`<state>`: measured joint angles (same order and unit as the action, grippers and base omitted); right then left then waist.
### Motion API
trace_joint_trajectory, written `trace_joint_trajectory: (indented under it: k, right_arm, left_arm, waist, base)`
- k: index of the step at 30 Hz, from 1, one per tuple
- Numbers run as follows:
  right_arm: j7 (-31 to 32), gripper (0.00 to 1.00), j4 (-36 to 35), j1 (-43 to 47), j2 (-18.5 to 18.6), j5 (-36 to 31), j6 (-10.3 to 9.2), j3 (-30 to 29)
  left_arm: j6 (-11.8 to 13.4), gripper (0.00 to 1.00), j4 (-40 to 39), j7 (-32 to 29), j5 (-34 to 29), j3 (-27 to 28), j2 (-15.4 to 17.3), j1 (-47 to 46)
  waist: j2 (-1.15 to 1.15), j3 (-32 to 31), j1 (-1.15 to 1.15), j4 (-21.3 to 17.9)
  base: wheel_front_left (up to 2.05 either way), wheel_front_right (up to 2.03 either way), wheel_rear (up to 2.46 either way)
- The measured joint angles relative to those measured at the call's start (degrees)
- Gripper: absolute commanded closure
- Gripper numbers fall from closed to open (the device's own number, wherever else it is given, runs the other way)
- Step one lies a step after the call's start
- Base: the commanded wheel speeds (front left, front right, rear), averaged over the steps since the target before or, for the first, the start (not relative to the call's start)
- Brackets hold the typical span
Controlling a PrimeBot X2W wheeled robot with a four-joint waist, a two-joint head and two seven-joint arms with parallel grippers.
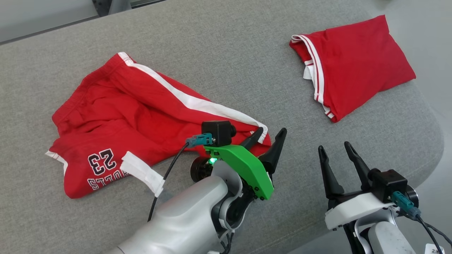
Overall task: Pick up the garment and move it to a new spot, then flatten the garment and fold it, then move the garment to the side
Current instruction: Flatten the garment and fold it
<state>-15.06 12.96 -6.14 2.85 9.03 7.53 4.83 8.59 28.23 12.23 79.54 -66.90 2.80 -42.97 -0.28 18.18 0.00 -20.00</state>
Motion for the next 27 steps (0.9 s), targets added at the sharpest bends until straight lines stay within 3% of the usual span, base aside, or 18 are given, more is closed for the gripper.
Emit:
trace_joint_trajectory:
  k: [5,8,17,27]
  right_arm:
    - [0.00,0.00,-0.04,1.36,-0.04,-0.68,0.00,-1.72]
    - [0.00,0.00,-0.69,2.50,-0.04,-1.60,0.00,-2.85]
    - [0.00,0.00,-4.71,7.03,-0.02,-3.91,0.00,-7.10]
    - [0.01,0.00,-5.46,10.10,-0.04,-5.02,0.00,-8.16]
  left_arm:
    - [-2.89,0.00,0.79,1.65,-2.46,-0.34,0.64,-0.98]
    - [-3.30,0.00,-0.15,2.55,-6.20,1.48,3.80,-0.63]
    - [-2.78,0.00,-11.62,2.81,-27.10,18.59,11.00,13.47]
    - [-5.68,0.00,-14.66,2.81,-38.85,33.33,10.57,28.22]
  waist:
    - [0.00,-1.22,0.00,1.62]
    - [0.00,-2.42,0.00,2.73]
    - [0.00,-6.62,0.00,7.10]
    - [0.00,-11.10,0.00,13.39]
  base:
    - [0.00,0.00,0.00]
    - [0.00,0.00,0.00]
    - [0.00,0.00,0.00]
    - [0.00,0.00,0.00]
